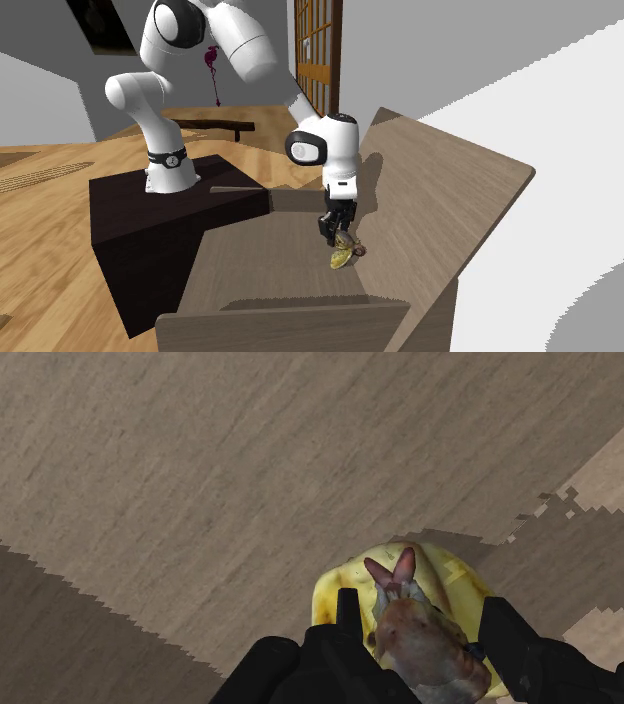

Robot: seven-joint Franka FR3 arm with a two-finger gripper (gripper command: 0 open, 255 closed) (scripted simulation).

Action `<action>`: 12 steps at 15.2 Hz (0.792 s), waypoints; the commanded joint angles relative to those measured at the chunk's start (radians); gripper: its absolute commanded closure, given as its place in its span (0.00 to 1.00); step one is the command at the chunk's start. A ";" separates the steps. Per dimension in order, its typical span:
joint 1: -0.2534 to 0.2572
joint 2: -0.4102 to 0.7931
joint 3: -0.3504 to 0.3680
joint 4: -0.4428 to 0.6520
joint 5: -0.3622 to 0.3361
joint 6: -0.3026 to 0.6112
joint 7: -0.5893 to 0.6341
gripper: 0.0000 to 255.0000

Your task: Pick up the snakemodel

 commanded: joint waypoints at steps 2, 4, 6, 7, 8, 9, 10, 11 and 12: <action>-0.004 -0.022 0.003 -0.009 0.004 -0.015 -0.002 1.00; -0.008 -0.045 0.008 -0.017 0.007 -0.030 -0.005 1.00; -0.011 -0.067 0.013 -0.024 0.012 -0.046 -0.007 1.00; -0.013 -0.079 0.015 -0.027 0.014 -0.054 -0.009 1.00; -0.015 -0.090 0.017 -0.030 0.016 -0.062 -0.010 1.00; -0.016 -0.101 0.019 -0.033 0.018 -0.070 -0.012 1.00; -0.018 -0.112 0.022 -0.036 0.021 -0.079 -0.013 1.00; -0.020 -0.122 0.024 -0.038 0.023 -0.087 -0.014 1.00; -0.021 -0.133 0.026 -0.040 0.025 -0.096 -0.016 1.00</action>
